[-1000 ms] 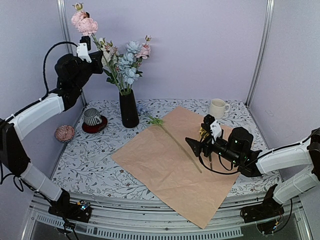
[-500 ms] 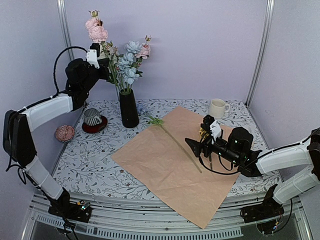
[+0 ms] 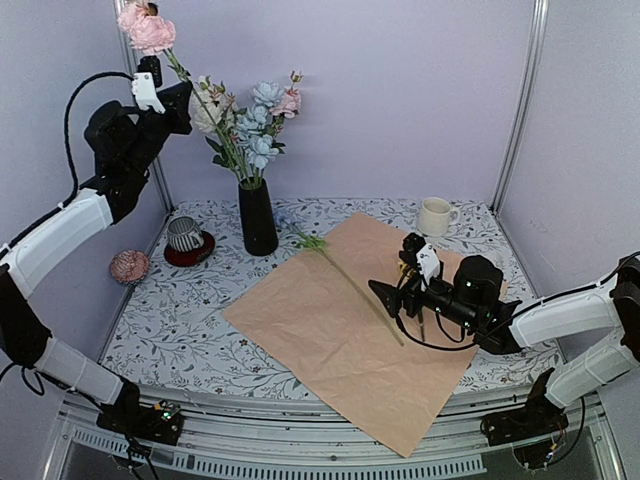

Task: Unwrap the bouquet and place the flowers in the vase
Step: Place the fake flower in the vase.

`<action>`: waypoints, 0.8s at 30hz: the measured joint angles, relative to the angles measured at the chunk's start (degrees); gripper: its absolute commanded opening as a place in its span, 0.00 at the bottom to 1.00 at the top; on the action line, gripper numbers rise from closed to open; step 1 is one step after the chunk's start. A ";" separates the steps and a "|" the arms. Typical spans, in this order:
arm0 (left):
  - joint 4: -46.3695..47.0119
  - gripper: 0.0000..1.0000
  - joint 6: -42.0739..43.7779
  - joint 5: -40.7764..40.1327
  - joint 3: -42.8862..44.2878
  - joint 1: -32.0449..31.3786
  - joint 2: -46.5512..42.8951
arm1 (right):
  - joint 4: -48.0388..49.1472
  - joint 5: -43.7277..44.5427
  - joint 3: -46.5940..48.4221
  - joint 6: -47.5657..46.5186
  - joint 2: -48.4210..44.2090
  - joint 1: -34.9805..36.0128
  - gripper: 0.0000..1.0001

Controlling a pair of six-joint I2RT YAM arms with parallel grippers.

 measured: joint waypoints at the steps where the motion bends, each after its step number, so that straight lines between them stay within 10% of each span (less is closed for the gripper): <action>1: 0.00 0.00 0.00 0.00 0.00 0.00 0.55 | -0.04 -0.02 0.00 0.00 0.00 0.00 0.99; 24: -1.90 0.00 -1.09 2.47 -1.97 0.00 16.26 | -0.70 -0.87 0.90 -0.20 0.33 0.00 0.99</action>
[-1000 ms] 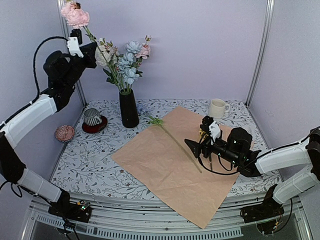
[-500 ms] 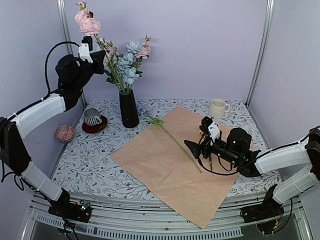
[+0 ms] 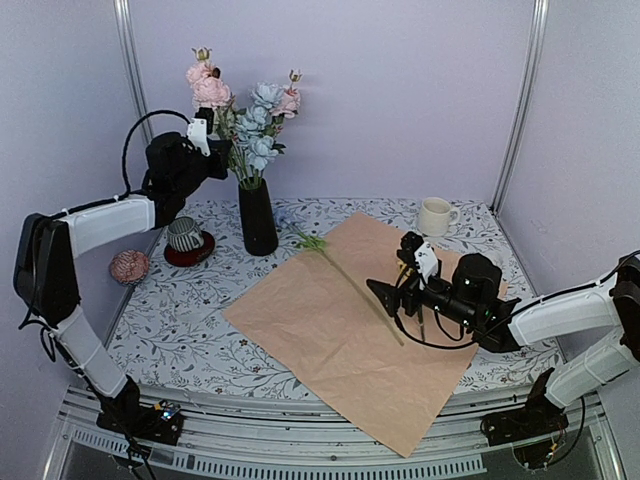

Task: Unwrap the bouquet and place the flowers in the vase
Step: Place the fake flower in the vase.

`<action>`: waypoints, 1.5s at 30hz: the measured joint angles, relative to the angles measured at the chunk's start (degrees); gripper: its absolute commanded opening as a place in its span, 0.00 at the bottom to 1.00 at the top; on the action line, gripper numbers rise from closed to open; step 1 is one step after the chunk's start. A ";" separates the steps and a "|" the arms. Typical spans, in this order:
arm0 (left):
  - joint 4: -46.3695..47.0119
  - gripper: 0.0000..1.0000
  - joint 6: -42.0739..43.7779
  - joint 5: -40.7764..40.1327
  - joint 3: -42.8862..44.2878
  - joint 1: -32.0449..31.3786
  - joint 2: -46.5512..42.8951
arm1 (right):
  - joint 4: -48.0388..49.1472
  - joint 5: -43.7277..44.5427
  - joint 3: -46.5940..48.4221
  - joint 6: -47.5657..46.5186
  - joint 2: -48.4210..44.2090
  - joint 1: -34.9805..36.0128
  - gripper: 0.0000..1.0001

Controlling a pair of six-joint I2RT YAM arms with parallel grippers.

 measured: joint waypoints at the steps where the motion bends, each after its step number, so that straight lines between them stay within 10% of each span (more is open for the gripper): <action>1: -0.42 0.00 -0.24 0.09 -0.37 -0.02 0.48 | -0.02 -0.02 0.07 0.00 0.00 0.00 0.99; 10: -2.62 0.01 -2.29 2.05 -3.34 -0.02 2.73 | -0.44 -0.57 0.11 -0.02 0.48 0.00 0.99; 17: -6.58 0.51 -2.93 3.85 -3.34 -0.02 4.24 | -0.68 -1.09 0.37 0.00 0.76 0.00 0.99; 29: -9.09 0.84 -5.42 5.14 -9.57 -0.48 -1.77 | -1.64 -1.66 0.72 0.00 0.76 0.00 0.99; 45: -12.00 0.89 -9.35 8.26 -25.18 -2.56 -17.86 | -1.97 -2.97 1.05 -0.02 1.73 0.00 0.99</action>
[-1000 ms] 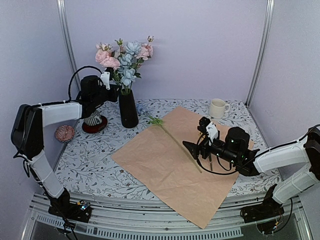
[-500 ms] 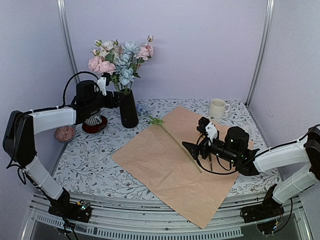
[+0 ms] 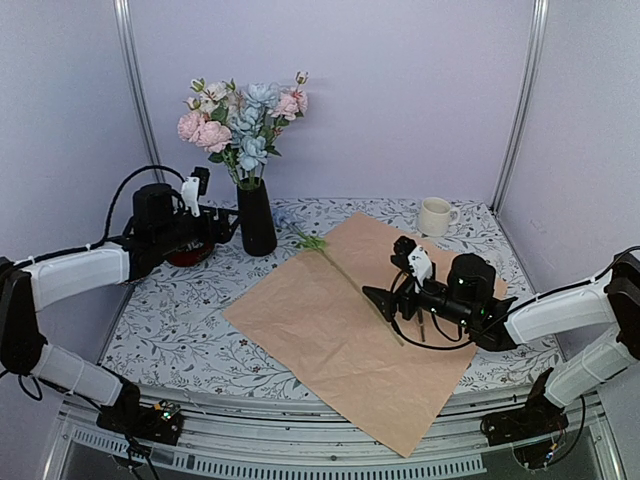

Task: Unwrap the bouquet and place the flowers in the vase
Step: Place the fake flower in the vase, then pick up the fake flower from the flattened wrapping paper.

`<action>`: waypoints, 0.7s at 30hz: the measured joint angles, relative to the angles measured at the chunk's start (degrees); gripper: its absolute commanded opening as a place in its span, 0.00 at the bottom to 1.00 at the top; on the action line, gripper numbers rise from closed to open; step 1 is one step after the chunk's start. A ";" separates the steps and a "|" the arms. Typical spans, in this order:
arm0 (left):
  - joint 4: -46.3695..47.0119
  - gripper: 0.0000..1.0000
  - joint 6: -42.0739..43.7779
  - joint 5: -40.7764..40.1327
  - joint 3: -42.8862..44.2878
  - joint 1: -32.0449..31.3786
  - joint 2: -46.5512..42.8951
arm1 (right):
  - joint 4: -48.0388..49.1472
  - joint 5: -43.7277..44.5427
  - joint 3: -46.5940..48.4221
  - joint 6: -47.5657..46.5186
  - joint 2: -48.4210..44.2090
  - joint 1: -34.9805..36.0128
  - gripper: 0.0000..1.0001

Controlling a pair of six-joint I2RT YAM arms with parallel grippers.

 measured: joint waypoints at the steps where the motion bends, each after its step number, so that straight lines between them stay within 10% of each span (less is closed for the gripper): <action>1: 0.02 0.89 -0.35 0.46 -1.27 -0.04 -1.20 | 0.00 0.00 0.00 -0.02 0.13 0.00 0.99; 21: 20.28 0.89 -3.74 1.97 -23.15 -0.70 -11.47 | -0.02 -0.50 0.13 -0.44 0.63 0.00 0.99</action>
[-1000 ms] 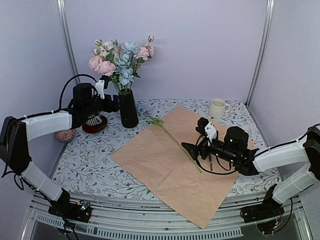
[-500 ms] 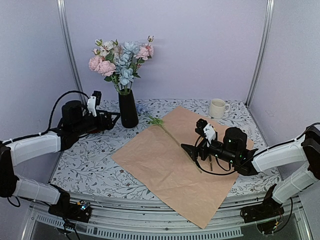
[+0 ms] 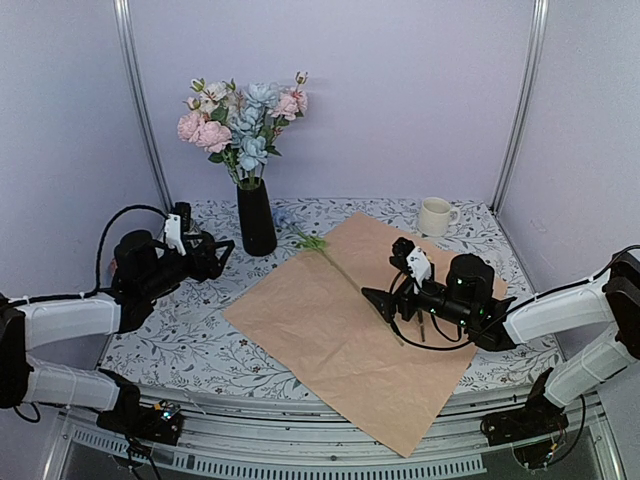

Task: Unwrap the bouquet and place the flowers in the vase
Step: Pick up the fake flower from the flattened wrapping paper.

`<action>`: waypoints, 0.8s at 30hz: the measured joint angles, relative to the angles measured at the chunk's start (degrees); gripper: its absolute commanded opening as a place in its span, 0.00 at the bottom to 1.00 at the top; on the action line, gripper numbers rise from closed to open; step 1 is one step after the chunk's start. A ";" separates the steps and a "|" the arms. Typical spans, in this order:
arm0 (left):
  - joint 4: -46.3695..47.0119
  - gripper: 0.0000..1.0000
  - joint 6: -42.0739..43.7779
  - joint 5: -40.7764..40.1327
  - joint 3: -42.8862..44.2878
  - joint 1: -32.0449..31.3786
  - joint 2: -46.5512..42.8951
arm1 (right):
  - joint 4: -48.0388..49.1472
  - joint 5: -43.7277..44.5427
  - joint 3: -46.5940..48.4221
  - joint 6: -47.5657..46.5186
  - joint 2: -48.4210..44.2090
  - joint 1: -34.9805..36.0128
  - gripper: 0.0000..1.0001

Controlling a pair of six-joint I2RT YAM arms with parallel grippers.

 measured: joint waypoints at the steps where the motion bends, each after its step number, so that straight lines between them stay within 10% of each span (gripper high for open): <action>1: 0.83 0.89 -0.04 0.00 -0.33 0.00 -0.13 | 0.00 0.00 0.04 0.00 0.02 0.00 0.99; 24: 5.09 0.89 -0.63 -1.57 -2.10 -0.15 -3.28 | -0.02 0.00 1.66 -0.24 1.90 0.00 0.99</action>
